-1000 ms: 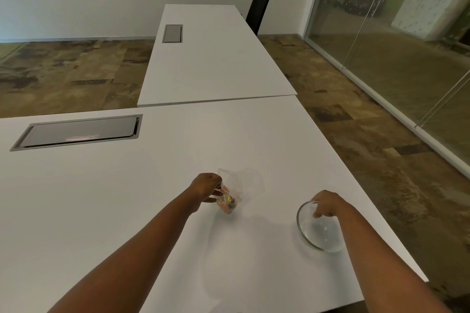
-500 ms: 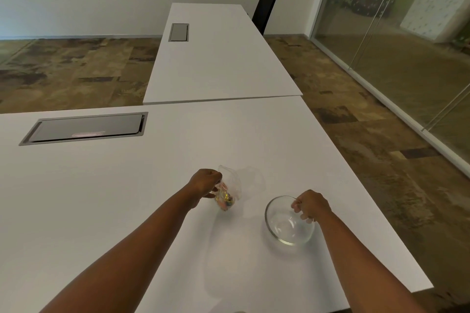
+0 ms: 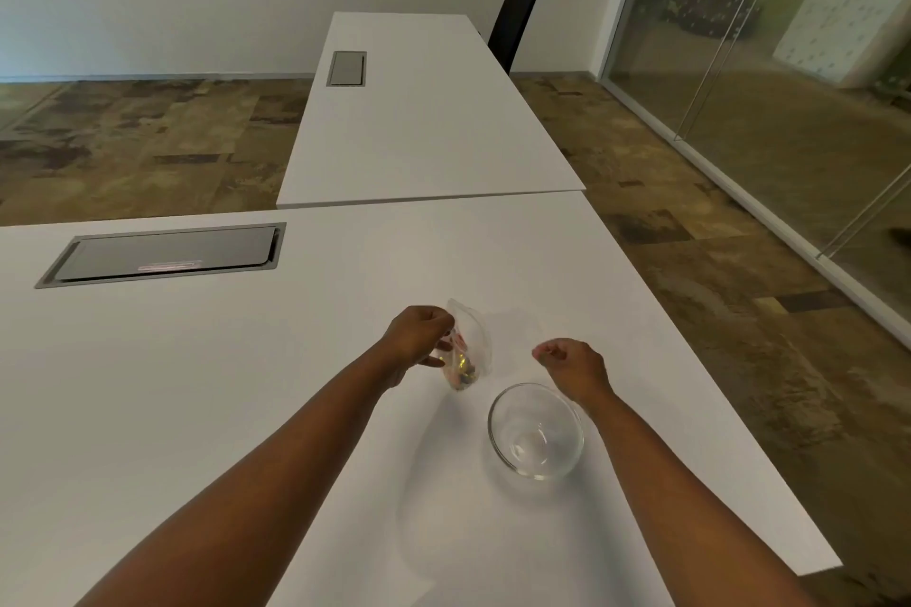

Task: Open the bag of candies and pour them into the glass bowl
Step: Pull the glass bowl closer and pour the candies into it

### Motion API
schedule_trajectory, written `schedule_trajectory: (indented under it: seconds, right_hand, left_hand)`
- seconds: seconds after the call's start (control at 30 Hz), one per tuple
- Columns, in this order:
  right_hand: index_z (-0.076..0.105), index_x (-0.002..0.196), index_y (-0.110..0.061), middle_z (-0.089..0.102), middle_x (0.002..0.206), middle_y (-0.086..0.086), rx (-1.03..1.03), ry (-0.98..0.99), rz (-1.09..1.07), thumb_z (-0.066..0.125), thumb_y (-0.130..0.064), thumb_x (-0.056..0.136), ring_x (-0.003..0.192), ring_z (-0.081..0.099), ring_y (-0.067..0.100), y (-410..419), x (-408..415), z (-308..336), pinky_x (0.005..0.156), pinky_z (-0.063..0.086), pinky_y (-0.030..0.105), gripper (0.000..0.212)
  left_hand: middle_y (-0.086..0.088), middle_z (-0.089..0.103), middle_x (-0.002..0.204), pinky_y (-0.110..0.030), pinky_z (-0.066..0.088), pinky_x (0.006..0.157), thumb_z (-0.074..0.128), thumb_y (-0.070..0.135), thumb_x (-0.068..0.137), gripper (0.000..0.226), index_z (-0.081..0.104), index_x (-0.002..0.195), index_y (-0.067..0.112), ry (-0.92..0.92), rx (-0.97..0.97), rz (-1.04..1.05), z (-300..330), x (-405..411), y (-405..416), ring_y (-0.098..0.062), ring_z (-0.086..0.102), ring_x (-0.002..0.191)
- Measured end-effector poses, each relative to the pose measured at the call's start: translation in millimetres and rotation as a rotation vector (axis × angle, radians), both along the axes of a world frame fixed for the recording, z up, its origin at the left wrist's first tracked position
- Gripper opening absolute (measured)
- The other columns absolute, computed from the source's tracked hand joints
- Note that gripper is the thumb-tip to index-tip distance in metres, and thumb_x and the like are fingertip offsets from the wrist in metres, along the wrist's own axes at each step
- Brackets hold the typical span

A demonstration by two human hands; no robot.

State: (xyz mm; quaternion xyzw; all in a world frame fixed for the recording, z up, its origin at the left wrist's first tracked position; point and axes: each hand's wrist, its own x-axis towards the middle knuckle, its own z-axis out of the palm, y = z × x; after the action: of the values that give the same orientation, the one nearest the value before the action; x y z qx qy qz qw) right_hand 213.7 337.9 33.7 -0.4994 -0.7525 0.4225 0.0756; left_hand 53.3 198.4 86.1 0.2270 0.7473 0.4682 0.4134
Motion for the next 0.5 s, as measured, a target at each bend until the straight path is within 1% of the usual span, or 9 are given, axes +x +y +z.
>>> schedule_trajectory:
  seconds: [0.07, 0.13, 0.2, 0.23, 0.27, 0.33, 0.4, 0.43, 0.5]
  right_hand:
    - [0.06, 0.117, -0.003, 0.065, 0.109, 0.014, -0.353, 0.219, -0.063, 0.057, -0.031, 0.09, 0.098, 0.058, 0.023, -6, -5, 9, 0.091, 0.05, 0.037, 0.039]
    - [0.056, 0.119, -0.006, 0.059, 0.112, 0.015, -0.668, 0.316, -0.047, 0.049, -0.042, 0.091, 0.103, 0.055, 0.027, -11, -5, 15, 0.087, 0.05, 0.035, 0.045]
    - [0.058, 0.113, -0.01, 0.058, 0.115, 0.019, -0.886, 0.377, -0.028, 0.042, -0.051, 0.091, 0.106, 0.056, 0.033, -13, -2, 11, 0.089, 0.05, 0.038, 0.049]
    - [0.058, 0.115, -0.01, 0.058, 0.118, 0.021, -0.961, 0.419, -0.029, 0.041, -0.053, 0.09, 0.106, 0.057, 0.035, -13, 0, 7, 0.09, 0.05, 0.04, 0.052]
    - [0.056, 0.118, -0.009, 0.059, 0.12, 0.021, -1.005, 0.463, -0.036, 0.043, -0.052, 0.09, 0.105, 0.059, 0.036, -13, 2, 5, 0.089, 0.051, 0.042, 0.054]
    - [0.054, 0.124, -0.006, 0.061, 0.114, 0.019, -1.01, 0.508, -0.055, 0.05, -0.043, 0.088, 0.098, 0.063, 0.032, -12, 7, 0, 0.081, 0.054, 0.041, 0.052]
    - [0.058, 0.118, -0.005, 0.063, 0.106, 0.015, -0.958, 0.551, -0.086, 0.06, -0.033, 0.081, 0.092, 0.064, 0.026, -9, 13, -2, 0.073, 0.058, 0.036, 0.047]
    - [0.062, 0.11, -0.006, 0.066, 0.103, 0.013, -0.937, 0.581, -0.091, 0.068, -0.032, 0.072, 0.089, 0.066, 0.024, -5, 17, -4, 0.07, 0.059, 0.034, 0.046]
    - [0.067, 0.099, -0.012, 0.074, 0.093, 0.008, -0.914, 0.64, -0.053, 0.084, -0.03, 0.05, 0.081, 0.072, 0.02, 2, 25, -5, 0.064, 0.062, 0.031, 0.056]
  left_hand:
    - [-0.008, 0.062, 0.091, -0.026, 0.052, 0.069, 0.043, 0.014, 0.09, 0.018, 0.058, 0.088, 0.006, -0.008, 0.045, -0.054, 6, 4, 5, -0.017, 0.062, 0.08]
    - [-0.004, 0.065, 0.09, -0.025, 0.053, 0.072, 0.043, 0.014, 0.091, 0.023, 0.062, 0.094, 0.002, -0.006, 0.088, -0.105, 11, 8, 10, -0.016, 0.063, 0.081]
    - [-0.002, 0.067, 0.092, -0.024, 0.053, 0.073, 0.04, 0.013, 0.093, 0.028, 0.064, 0.094, -0.002, -0.012, 0.129, -0.156, 13, 13, 15, -0.02, 0.065, 0.087]
    - [-0.003, 0.068, 0.095, -0.024, 0.054, 0.073, 0.039, 0.013, 0.093, 0.029, 0.064, 0.086, 0.0, -0.013, 0.147, -0.179, 14, 16, 17, -0.02, 0.065, 0.087]
    - [-0.004, 0.068, 0.098, -0.023, 0.054, 0.073, 0.039, 0.013, 0.094, 0.03, 0.064, 0.079, 0.006, -0.013, 0.161, -0.196, 15, 19, 18, -0.02, 0.066, 0.086]
    - [-0.007, 0.068, 0.101, -0.022, 0.055, 0.072, 0.04, 0.012, 0.094, 0.032, 0.062, 0.07, 0.014, -0.013, 0.177, -0.204, 14, 22, 19, -0.017, 0.067, 0.083]
    - [-0.008, 0.068, 0.101, -0.025, 0.054, 0.075, 0.043, 0.012, 0.093, 0.032, 0.061, 0.067, 0.017, -0.022, 0.172, -0.213, 10, 20, 18, -0.017, 0.066, 0.084]
    - [-0.007, 0.069, 0.098, -0.026, 0.054, 0.077, 0.044, 0.011, 0.093, 0.03, 0.06, 0.067, 0.017, -0.026, 0.158, -0.223, 6, 19, 17, -0.017, 0.066, 0.083]
    - [-0.002, 0.07, 0.092, -0.026, 0.054, 0.076, 0.047, 0.011, 0.092, 0.024, 0.055, 0.069, 0.015, -0.038, 0.131, -0.239, -1, 18, 14, -0.014, 0.067, 0.079]
